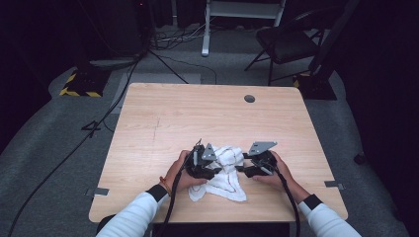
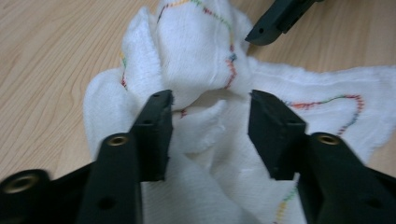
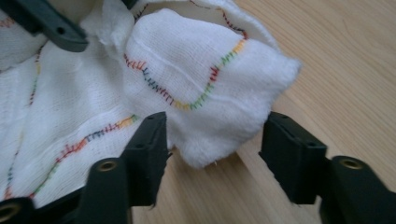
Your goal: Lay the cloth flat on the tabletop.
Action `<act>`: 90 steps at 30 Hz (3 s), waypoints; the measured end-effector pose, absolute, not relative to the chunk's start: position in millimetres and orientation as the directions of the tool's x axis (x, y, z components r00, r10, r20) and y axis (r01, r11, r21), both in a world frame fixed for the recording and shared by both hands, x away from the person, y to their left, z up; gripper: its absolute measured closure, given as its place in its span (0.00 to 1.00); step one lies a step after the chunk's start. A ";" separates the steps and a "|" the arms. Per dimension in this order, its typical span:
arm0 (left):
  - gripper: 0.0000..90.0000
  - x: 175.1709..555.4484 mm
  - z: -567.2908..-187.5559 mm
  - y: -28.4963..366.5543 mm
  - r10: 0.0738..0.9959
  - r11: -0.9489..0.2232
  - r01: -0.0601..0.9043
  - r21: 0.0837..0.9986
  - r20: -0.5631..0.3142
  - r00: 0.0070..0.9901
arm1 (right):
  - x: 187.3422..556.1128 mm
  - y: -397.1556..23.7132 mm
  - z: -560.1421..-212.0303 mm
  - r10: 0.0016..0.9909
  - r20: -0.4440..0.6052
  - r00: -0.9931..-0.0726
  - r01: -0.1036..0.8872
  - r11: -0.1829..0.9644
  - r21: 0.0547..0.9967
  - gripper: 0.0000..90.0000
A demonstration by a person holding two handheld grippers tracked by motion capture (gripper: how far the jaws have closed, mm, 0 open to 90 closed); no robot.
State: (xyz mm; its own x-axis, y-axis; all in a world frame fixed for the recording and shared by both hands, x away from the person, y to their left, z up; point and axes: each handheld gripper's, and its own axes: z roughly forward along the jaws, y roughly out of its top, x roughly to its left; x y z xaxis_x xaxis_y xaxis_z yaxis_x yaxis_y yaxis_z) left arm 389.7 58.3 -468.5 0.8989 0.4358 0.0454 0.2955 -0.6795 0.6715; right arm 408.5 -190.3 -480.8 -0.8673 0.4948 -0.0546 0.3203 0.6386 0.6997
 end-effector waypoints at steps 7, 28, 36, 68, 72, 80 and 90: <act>0.97 392.9 -463.4 69.1 0.407 -0.707 0.243 0.664 0.101 0.908 | 400.5 -185.2 -475.4 0.450 -0.115 -0.886 0.241 0.657 0.714 0.95; 0.98 447.6 -438.2 146.5 0.548 -0.564 0.318 0.762 0.057 0.835 | 415.7 -233.4 -435.2 0.605 -0.148 -0.782 0.289 0.563 0.774 0.97; 0.95 488.1 -446.7 143.7 0.647 -0.545 0.371 0.752 0.095 0.757 | 449.8 -213.1 -439.4 0.641 -0.189 -0.744 0.311 0.581 0.752 0.97; 0.44 474.2 -482.2 159.9 0.749 -0.465 0.578 0.671 -0.049 0.660 | 482.5 -230.0 -477.2 0.752 -0.100 -0.651 0.496 0.522 0.694 0.52; 0.38 489.0 -489.6 157.2 0.742 -0.464 0.609 0.643 -0.093 0.664 | 490.8 -223.3 -487.2 0.754 -0.126 -0.644 0.494 0.537 0.684 0.51; 0.43 499.6 -492.0 153.1 0.755 -0.472 0.601 0.645 -0.056 0.653 | 505.5 -229.5 -493.4 0.778 0.016 -0.627 0.567 0.442 0.695 0.51; 0.97 499.8 -488.9 155.1 0.700 -0.511 0.543 0.667 -0.045 0.713 | 499.9 -226.6 -490.0 0.728 0.024 -0.685 0.525 0.471 0.709 0.96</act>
State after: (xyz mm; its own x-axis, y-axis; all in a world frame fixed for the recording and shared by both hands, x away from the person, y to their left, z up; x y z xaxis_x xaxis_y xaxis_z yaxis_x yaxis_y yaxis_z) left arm 499.8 155.1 -488.9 0.7130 0.6997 -0.0446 0.5429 -0.5108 0.6666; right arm 499.9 -226.6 -490.0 -0.6849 0.7282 0.0241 0.5254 0.4707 0.7088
